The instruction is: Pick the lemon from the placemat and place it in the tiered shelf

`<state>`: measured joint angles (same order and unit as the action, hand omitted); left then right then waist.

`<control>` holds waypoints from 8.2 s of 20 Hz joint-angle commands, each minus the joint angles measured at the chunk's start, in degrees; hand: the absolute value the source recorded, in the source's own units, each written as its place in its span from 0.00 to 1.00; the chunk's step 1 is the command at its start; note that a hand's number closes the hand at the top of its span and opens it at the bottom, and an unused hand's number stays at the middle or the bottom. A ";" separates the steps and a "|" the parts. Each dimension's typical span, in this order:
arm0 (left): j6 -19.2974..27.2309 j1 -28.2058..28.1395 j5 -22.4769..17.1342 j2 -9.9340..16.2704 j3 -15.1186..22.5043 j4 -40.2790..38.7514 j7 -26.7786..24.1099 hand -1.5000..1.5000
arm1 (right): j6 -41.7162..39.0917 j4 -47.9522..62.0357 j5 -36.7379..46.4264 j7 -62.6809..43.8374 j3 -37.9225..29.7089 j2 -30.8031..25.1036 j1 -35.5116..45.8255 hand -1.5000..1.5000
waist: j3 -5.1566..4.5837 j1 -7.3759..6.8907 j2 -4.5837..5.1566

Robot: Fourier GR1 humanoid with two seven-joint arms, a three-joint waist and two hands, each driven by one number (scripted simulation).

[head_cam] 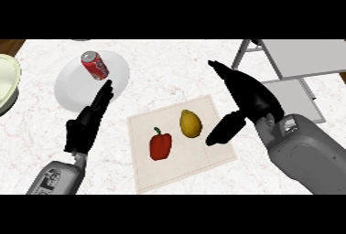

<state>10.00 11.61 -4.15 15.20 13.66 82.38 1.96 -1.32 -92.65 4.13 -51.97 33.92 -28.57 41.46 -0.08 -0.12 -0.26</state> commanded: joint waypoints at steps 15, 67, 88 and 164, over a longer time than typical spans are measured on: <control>-2.68 -5.08 3.90 -3.23 -2.03 3.84 -0.97 0.50 | -5.43 -4.77 17.49 -11.06 -1.74 15.31 -4.71 0.00 | 0.08 -0.10 0.14; -9.22 -3.83 11.33 -9.88 -10.20 1.12 -2.13 0.50 | -9.33 16.77 37.45 6.37 -9.09 28.55 -12.57 0.00 | 0.08 -0.05 0.25; -10.68 -1.93 11.42 -10.18 -11.92 1.69 1.16 0.50 | -7.69 -2.63 46.18 9.22 3.86 23.38 -31.91 1.00 | 0.07 1.51 -0.20; -11.48 -2.47 13.64 -11.20 -11.72 1.23 -0.79 0.50 | 8.32 -2.26 42.17 27.32 -51.20 11.26 4.30 1.00 | 0.16 -0.53 0.55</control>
<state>-1.12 9.27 9.42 3.86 1.82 84.03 1.83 0.16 -98.06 51.51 -29.59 -12.81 -19.76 46.87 0.03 -0.65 0.18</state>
